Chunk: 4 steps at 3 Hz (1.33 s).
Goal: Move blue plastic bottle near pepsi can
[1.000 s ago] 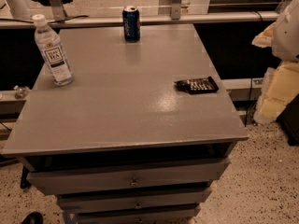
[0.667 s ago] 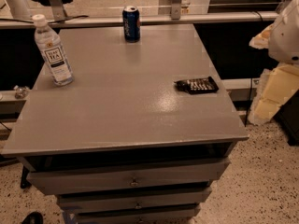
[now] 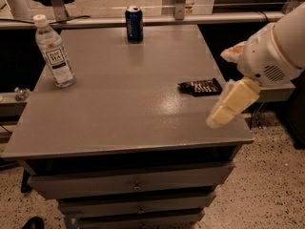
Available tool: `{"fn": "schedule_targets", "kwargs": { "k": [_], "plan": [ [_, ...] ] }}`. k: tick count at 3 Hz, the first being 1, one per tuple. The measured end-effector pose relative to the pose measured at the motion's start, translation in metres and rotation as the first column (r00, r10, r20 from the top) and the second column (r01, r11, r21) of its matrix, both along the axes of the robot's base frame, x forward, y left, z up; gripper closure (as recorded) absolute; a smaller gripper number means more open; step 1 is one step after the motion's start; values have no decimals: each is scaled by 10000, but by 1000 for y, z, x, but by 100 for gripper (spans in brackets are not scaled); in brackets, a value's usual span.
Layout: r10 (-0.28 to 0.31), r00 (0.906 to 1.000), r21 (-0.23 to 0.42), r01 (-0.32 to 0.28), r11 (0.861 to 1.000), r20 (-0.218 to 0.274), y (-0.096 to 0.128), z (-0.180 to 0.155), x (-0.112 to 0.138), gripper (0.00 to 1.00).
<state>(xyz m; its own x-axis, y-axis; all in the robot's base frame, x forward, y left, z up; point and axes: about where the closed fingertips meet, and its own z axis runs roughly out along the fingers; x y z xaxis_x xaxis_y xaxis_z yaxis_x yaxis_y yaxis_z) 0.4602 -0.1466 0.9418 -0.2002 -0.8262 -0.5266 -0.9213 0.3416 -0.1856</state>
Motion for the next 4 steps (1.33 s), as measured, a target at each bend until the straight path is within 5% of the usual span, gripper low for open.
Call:
{"fn": "schedule_targets", "kwargs": {
  "k": [1, 3, 4],
  "plan": [
    [129, 9994, 1941, -191, 9808, 334, 46, -19, 20, 0],
    [404, 9961, 4567, -722, 8867, 790, 152, -23, 49, 0],
    [413, 9960, 4555, -728, 8873, 788, 151, -23, 49, 0]
  ]
}}
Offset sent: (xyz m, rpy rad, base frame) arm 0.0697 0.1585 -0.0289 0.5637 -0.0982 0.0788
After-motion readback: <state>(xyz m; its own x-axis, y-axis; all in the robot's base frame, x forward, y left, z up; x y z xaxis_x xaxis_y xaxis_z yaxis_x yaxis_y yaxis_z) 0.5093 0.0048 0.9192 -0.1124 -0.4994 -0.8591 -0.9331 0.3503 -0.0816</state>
